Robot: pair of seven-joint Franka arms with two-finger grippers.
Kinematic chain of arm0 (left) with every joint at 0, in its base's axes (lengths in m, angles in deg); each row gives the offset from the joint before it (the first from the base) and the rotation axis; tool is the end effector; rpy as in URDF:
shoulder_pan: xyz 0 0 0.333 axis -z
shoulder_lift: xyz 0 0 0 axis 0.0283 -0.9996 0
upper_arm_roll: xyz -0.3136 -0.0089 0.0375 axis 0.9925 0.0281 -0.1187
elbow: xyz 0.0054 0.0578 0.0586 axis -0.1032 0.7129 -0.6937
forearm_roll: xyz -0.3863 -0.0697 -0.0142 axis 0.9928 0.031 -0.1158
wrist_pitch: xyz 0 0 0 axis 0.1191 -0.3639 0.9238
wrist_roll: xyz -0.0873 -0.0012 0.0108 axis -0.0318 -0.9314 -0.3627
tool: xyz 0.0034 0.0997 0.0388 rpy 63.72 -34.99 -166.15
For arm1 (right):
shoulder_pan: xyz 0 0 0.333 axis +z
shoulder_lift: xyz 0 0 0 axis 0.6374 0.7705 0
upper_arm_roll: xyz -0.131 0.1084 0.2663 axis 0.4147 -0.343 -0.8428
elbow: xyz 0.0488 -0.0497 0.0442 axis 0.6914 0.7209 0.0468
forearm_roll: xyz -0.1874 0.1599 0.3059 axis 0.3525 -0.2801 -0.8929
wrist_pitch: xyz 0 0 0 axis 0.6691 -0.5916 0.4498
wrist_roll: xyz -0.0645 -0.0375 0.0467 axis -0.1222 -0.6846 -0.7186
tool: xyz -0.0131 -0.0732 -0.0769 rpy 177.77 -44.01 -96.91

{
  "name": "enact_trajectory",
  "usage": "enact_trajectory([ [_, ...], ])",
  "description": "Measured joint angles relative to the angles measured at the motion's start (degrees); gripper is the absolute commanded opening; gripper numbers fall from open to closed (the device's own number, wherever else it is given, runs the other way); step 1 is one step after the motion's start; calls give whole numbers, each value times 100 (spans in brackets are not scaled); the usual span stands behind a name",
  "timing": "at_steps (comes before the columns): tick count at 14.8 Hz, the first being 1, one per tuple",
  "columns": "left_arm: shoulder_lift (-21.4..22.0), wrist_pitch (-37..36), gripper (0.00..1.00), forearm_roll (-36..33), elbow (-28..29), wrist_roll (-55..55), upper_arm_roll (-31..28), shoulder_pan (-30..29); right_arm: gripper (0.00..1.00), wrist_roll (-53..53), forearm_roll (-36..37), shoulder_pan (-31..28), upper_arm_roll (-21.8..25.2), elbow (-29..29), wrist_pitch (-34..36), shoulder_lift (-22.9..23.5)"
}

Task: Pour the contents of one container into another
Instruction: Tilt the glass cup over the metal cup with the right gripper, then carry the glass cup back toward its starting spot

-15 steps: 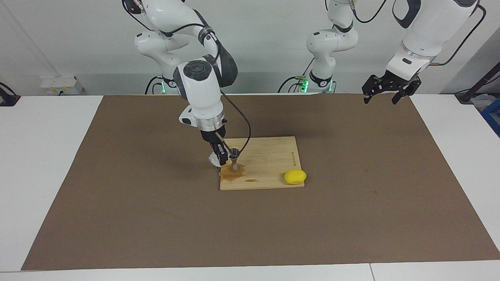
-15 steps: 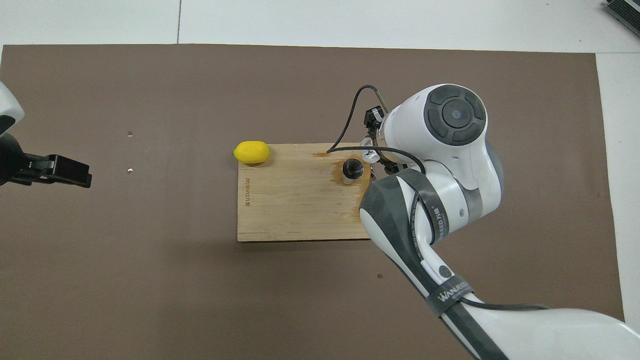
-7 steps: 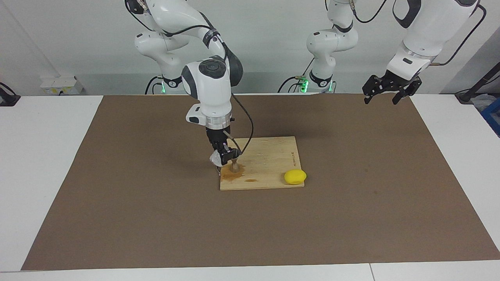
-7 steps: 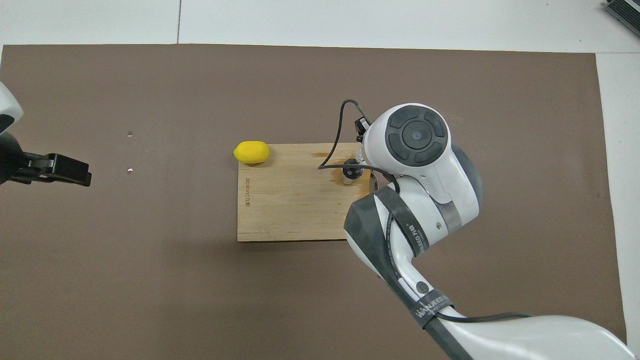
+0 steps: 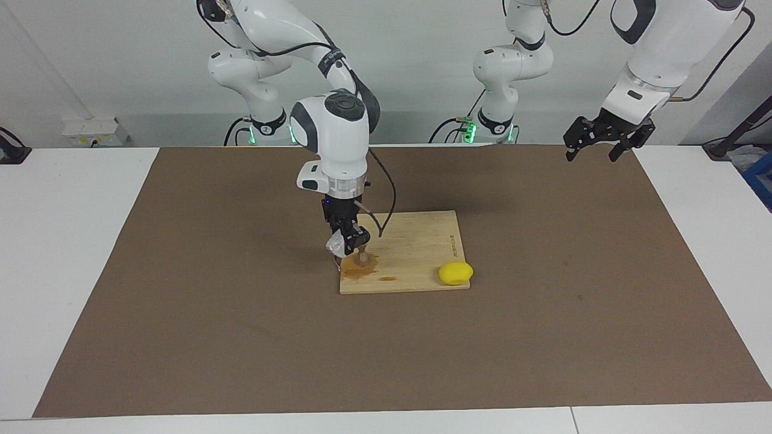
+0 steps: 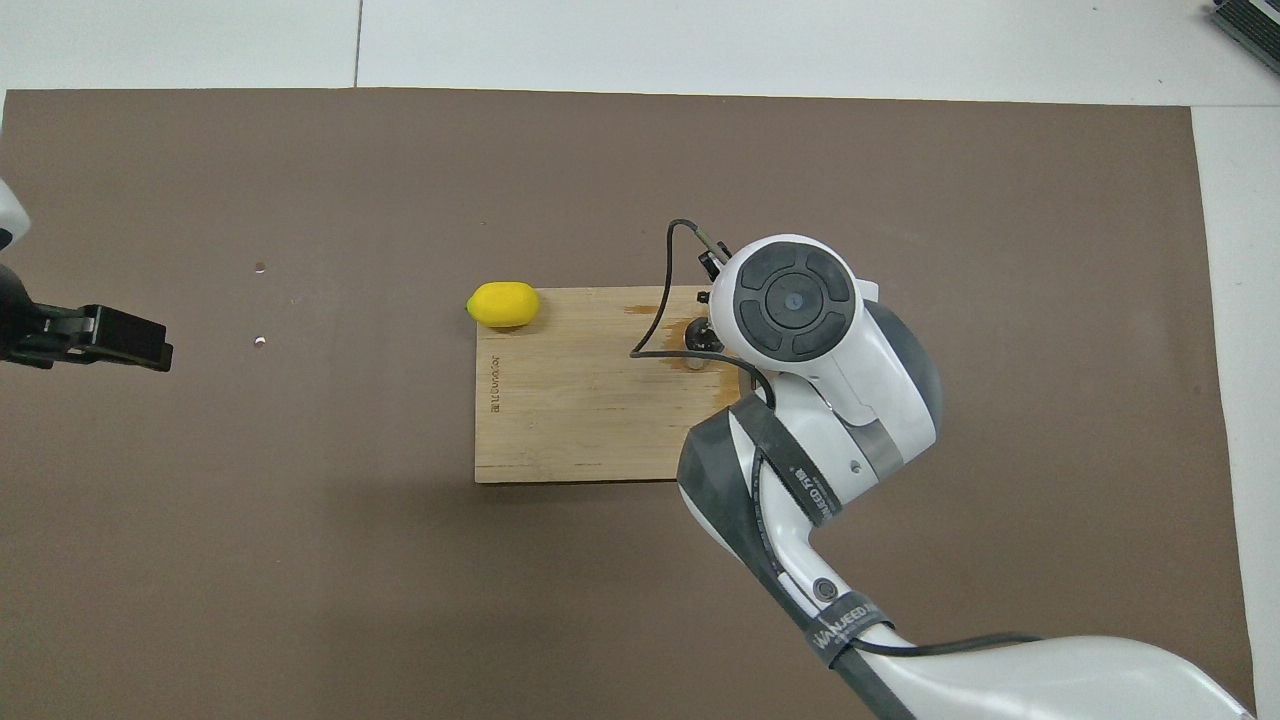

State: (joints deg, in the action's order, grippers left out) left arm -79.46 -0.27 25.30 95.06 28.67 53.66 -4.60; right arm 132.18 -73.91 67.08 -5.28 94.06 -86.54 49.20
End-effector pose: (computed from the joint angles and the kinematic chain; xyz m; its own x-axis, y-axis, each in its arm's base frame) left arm 0.5299 -0.0339 0.6176 0.9955 -0.0845 -0.0429 -0.0842 -0.9964 0.0109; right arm 0.5810 0.2961 0.4212 0.5480 -0.8127 0.1978 -0.8089 -0.5751 -0.1219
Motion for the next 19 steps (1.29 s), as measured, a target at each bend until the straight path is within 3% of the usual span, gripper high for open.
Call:
enact_trajectory([
  [9, 0, -3, 100, 0, 19, 0, -12, -1, 0, 1, -88, -32, 23, -32, 111, -45],
  [19, 0, -3, 100, 0, 22, 0, -11, -1, 0, -208, -1834, -770, 42, -148, 358, -84],
])
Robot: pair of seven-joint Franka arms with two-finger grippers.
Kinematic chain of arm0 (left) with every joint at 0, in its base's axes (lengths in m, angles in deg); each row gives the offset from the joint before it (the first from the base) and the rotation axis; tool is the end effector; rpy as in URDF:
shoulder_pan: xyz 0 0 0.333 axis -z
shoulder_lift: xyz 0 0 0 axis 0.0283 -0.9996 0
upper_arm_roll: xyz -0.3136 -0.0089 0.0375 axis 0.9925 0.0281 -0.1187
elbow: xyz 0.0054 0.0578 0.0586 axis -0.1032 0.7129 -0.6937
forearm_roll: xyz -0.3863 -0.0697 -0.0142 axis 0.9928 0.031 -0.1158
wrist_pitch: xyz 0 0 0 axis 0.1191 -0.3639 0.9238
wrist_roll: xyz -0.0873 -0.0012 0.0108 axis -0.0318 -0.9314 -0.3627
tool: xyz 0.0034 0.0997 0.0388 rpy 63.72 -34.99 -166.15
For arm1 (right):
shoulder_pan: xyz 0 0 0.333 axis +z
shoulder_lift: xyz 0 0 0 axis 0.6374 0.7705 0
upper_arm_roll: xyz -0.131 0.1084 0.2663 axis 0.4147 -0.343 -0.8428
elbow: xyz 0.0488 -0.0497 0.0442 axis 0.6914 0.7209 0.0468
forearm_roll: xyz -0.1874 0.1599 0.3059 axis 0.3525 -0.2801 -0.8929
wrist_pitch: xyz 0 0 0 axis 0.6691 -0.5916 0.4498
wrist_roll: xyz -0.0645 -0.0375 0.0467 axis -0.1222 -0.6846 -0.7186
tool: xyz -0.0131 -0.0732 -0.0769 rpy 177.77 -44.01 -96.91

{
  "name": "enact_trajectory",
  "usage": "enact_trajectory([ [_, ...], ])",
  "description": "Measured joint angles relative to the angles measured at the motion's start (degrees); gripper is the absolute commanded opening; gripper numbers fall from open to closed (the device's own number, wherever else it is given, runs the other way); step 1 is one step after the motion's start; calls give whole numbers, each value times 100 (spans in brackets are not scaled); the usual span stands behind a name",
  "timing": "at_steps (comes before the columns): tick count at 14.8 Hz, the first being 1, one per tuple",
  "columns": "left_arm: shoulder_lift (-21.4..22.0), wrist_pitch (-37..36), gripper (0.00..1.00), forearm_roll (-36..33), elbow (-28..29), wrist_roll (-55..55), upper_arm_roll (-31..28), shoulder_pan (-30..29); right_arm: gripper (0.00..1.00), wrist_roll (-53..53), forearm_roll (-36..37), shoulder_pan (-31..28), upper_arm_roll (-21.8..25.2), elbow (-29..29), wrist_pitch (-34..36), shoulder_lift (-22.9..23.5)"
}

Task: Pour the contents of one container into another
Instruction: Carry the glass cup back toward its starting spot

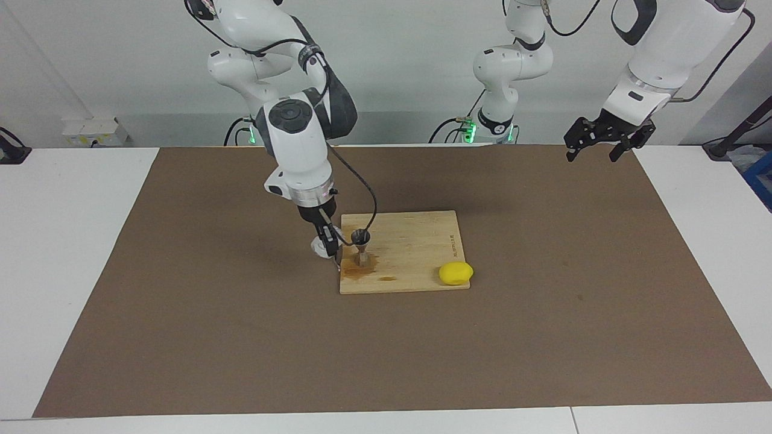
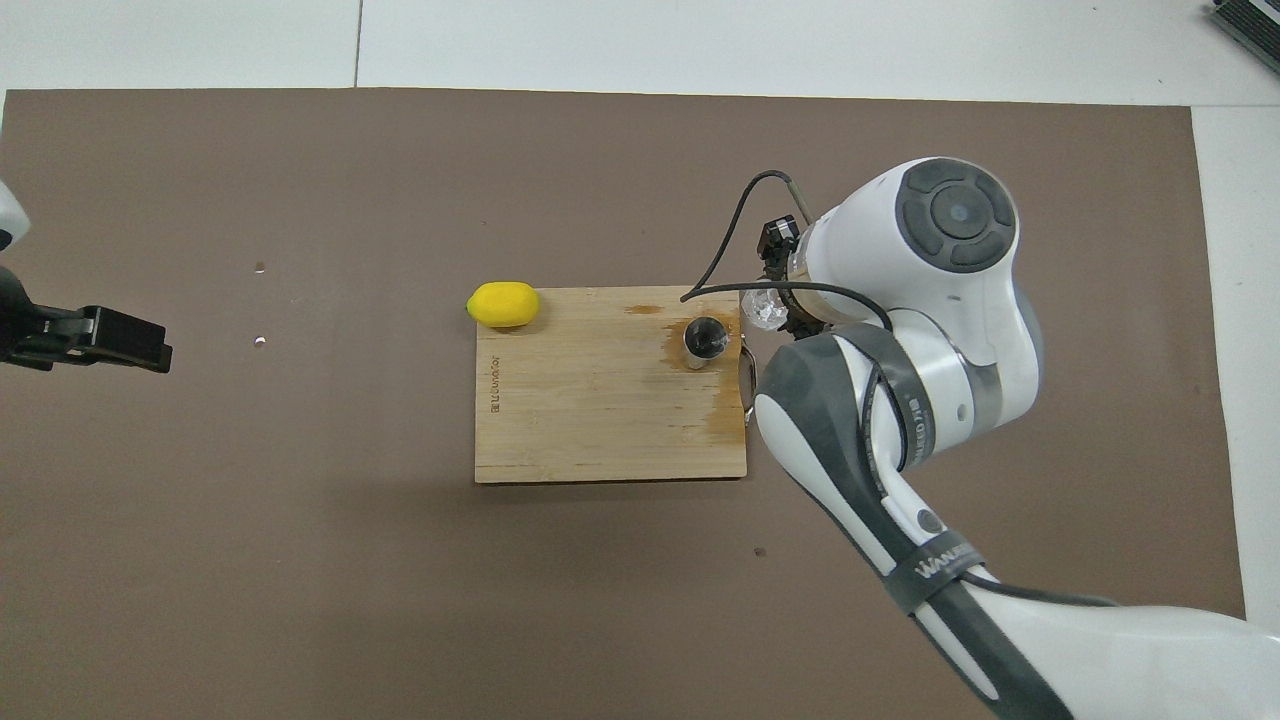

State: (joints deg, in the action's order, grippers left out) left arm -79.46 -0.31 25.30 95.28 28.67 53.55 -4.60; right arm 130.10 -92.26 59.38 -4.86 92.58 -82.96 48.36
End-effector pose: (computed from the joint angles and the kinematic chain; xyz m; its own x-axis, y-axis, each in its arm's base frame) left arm 0.5297 -0.0328 0.6157 0.9955 -0.0826 -0.0475 -0.0822 -0.9966 0.0111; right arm 0.6097 0.2228 0.4363 0.3389 -0.9372 -0.0826 -0.9373 -0.3288 -0.1154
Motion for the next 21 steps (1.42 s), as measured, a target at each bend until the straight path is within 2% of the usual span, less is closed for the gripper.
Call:
enact_trajectory([
  [6, 0, 0, 100, 0, 1, 0, 0, 0, 0, -850, -1355, -1077, 28, 98, 284, 4],
  [12, 0, 0, 100, 0, 3, 0, 0, 0, 0, -1806, -2418, -1950, 36, 541, 436, 121],
  [16, 0, 0, 100, 0, 5, 0, 0, 0, 0, -2766, -3107, -2335, 35, 783, 604, 381],
  [21, 0, 0, 100, 0, 6, 0, 0, 0, 0, -3434, -3526, -2571, 32, 858, 685, 750],
])
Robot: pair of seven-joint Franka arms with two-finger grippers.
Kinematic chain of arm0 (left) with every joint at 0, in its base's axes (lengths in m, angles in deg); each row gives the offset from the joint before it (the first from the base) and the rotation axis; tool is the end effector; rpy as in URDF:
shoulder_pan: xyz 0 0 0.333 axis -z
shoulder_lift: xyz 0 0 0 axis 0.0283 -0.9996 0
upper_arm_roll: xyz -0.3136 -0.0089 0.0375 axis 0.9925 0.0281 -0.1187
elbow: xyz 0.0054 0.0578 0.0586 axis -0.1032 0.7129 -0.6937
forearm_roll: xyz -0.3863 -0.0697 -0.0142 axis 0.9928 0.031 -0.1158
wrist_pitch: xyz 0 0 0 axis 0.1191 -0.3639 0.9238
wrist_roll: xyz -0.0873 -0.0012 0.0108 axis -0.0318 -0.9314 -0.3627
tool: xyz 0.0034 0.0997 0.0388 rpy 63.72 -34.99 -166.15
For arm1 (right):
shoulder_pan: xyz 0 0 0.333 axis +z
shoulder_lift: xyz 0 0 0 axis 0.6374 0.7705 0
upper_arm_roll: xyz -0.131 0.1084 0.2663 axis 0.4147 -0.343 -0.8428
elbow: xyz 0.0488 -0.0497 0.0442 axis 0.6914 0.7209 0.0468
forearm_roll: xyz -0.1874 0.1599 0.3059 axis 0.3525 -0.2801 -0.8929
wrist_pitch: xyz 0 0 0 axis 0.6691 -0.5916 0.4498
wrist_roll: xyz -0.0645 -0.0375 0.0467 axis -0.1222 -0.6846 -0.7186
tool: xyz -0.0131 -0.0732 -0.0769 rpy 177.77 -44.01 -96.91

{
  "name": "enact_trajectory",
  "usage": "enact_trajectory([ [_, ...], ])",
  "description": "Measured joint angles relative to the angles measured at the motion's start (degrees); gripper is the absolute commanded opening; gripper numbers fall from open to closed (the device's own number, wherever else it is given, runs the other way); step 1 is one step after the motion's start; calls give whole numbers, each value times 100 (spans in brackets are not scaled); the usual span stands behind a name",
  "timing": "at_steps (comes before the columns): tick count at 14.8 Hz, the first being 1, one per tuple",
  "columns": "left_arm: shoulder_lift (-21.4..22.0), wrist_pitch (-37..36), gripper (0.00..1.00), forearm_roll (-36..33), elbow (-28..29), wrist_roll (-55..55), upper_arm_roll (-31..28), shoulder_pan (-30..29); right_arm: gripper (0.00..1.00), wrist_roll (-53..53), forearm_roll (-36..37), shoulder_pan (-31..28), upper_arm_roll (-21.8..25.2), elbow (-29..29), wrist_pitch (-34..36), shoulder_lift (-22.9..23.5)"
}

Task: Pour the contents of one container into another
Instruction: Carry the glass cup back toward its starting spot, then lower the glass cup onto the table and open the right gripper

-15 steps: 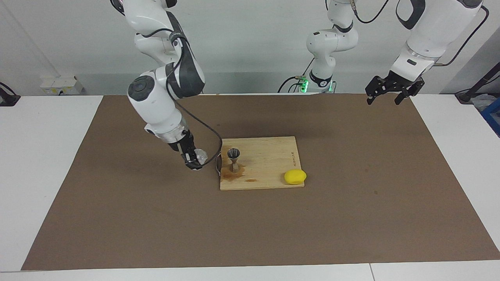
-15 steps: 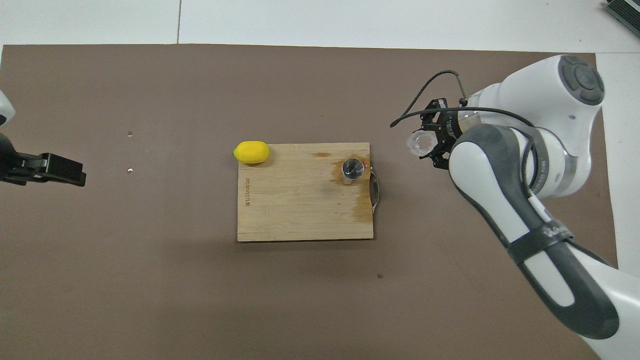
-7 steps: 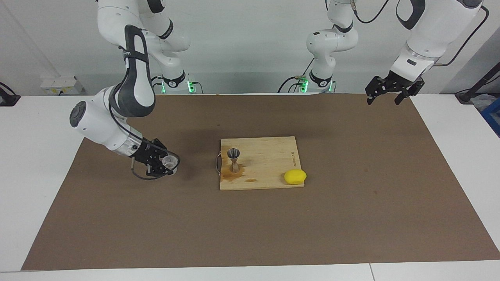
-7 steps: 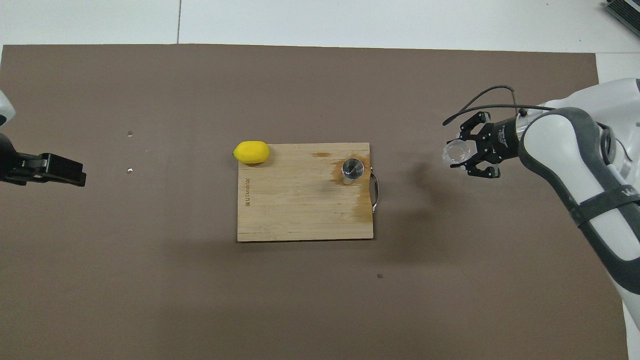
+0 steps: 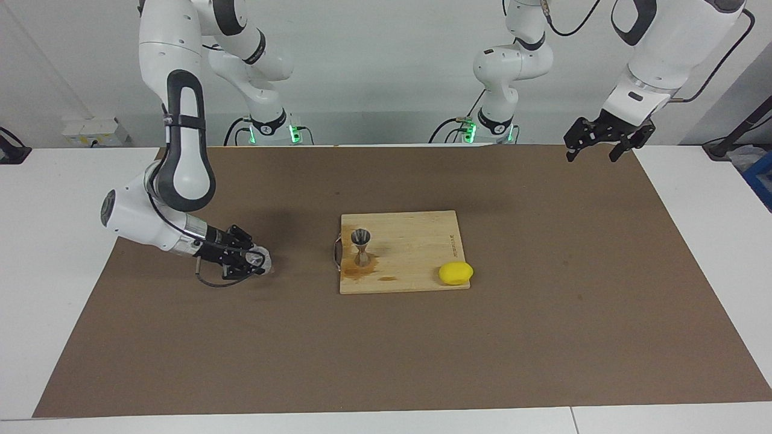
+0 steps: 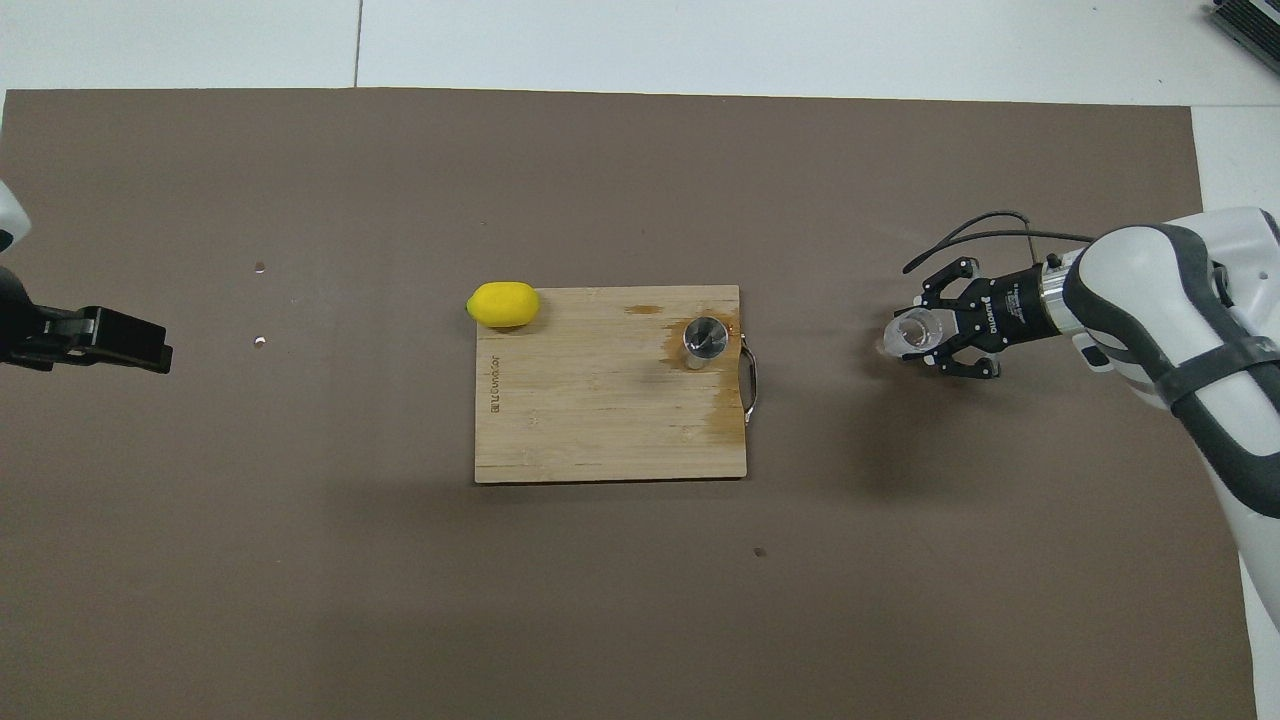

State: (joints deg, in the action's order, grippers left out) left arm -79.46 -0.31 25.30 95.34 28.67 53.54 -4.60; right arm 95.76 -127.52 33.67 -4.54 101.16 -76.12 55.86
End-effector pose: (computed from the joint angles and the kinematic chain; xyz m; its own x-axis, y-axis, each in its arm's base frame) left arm 0.5297 -0.0327 0.6152 0.9954 -0.0824 -0.0485 -0.0820 -0.9966 0.0112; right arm 0.6118 -0.0272 0.2892 0.1132 -0.7837 -0.6108 -0.9910 -0.1335 -0.0124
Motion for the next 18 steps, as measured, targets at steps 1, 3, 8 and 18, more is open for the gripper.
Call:
enact_trajectory([
  [1, 0, 0, 100, 0, 0, 0, 0, 0, 0, -48, -4, 0, -2, 29, 5, 4],
  [3, 0, 0, 100, 0, 0, 0, 0, 0, 0, -123, -15, -2, -3, 113, 6, 4],
  [8, 0, 0, 100, 0, 0, 0, 0, 0, 0, -446, -307, -96, 0, 384, 5, 5],
  [18, 0, 0, 100, 0, 0, 0, 0, 0, 97, -449, -307, -100, -8, 392, 4, -115],
])
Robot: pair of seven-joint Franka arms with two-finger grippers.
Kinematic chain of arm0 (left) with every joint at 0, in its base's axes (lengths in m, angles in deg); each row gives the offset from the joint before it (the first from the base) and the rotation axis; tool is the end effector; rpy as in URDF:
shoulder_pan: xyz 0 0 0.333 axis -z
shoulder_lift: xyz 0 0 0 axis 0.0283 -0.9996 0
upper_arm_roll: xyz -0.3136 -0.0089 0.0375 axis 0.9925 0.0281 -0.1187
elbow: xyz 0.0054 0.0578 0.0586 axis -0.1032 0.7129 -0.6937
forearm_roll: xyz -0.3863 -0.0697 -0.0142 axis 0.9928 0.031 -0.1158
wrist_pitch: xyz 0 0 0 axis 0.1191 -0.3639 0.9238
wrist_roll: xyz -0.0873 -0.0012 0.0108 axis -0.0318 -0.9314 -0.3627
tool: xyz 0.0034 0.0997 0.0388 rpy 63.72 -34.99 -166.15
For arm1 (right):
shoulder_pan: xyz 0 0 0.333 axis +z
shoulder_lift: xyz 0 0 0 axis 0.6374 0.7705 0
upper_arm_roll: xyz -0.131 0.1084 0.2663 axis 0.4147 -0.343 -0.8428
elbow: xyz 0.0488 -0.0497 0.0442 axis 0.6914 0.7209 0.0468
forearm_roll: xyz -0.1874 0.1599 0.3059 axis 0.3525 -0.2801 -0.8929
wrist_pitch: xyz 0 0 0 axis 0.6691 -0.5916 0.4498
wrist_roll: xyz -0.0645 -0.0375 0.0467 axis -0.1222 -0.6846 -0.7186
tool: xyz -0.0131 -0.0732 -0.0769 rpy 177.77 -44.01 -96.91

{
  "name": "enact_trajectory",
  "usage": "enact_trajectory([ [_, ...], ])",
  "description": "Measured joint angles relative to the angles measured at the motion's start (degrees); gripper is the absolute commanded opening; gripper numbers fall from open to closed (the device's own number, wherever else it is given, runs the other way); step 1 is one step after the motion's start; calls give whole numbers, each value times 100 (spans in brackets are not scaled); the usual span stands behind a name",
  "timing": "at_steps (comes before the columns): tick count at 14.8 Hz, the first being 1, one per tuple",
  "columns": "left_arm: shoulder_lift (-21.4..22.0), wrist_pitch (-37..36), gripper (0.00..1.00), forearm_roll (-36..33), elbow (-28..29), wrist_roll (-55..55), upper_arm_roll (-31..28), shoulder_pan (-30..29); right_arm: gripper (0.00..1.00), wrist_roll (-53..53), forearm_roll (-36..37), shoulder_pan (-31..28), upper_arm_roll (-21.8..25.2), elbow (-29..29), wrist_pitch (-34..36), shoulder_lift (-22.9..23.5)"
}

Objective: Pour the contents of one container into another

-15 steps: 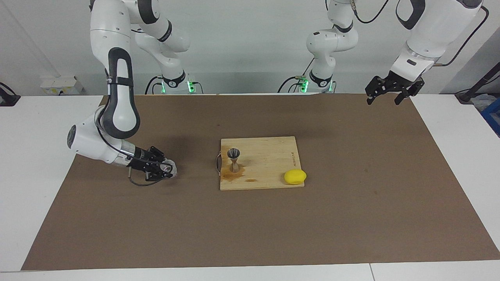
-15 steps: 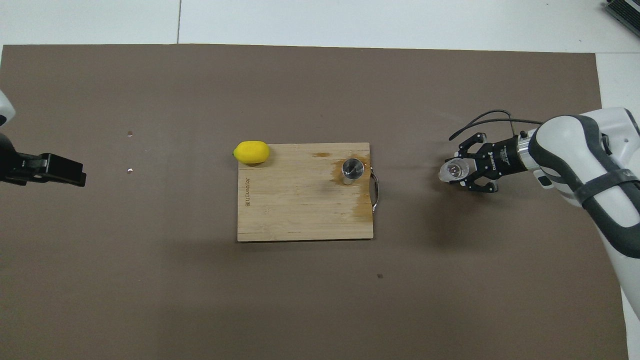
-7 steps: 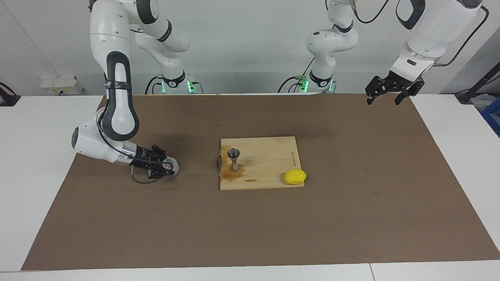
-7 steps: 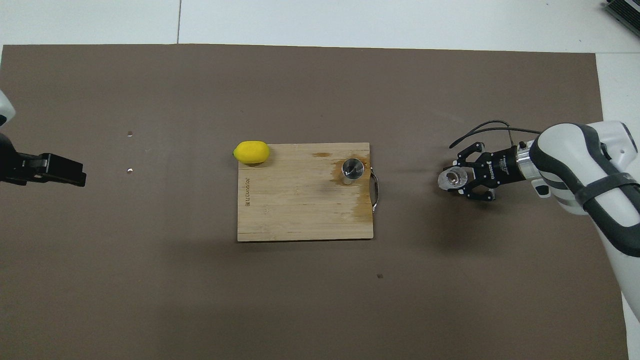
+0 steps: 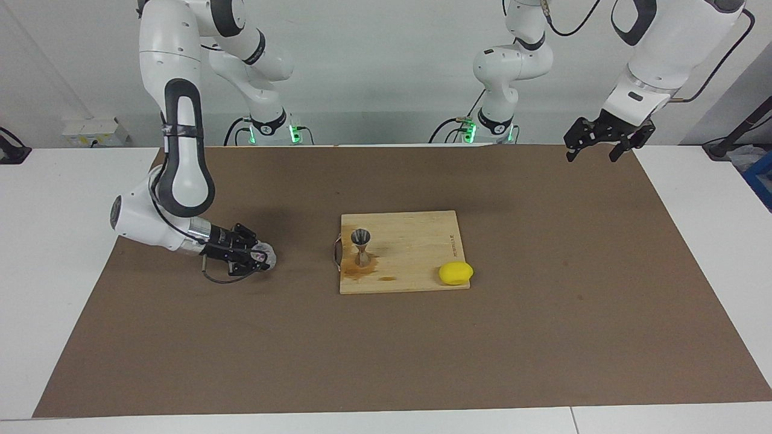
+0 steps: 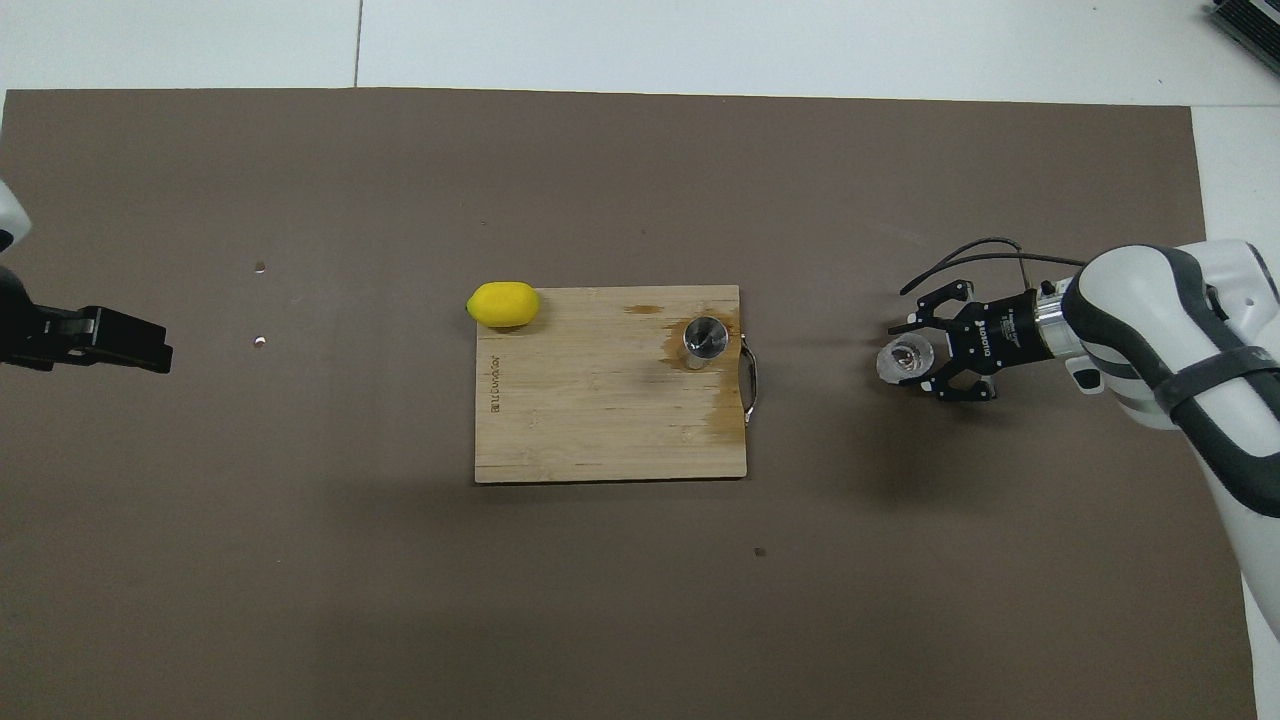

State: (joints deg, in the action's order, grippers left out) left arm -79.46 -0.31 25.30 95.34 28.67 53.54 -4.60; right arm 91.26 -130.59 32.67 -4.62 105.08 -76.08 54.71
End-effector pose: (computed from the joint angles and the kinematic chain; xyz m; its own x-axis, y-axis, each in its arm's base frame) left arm 0.5297 -0.0327 0.6152 0.9954 -0.0824 -0.0485 -0.0820 -0.9966 0.0112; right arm 0.5929 -0.0322 0.2753 0.1239 -0.7496 -0.6502 -0.9896 -0.1418 -0.0252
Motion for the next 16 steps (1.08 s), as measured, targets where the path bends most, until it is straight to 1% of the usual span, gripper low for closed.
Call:
enact_trajectory([
  [2, 0, 0, 100, 0, 0, 0, 0, 0, 98, -7, 115, 8, -2, -8, 0, -227],
  [4, 0, 0, 100, 0, 0, 0, 0, 0, 98, -10, 414, 31, -7, -11, 0, -556],
  [8, 0, 0, 100, 0, 0, 0, 0, 0, 99, -103, 1376, 176, -37, -9, 13, -1203],
  [11, 0, 0, 100, 0, 0, 0, 0, 0, 99, -617, 2059, 387, -45, -14, 13, -1474],
  [14, 0, 0, 100, 0, 0, 0, 0, 0, 99, -1417, 2585, 470, -58, -17, 27, -1739],
  [16, 0, 0, 100, 0, 0, 0, 0, 0, 99, -1906, 3087, 573, -60, -23, 163, -1911],
])
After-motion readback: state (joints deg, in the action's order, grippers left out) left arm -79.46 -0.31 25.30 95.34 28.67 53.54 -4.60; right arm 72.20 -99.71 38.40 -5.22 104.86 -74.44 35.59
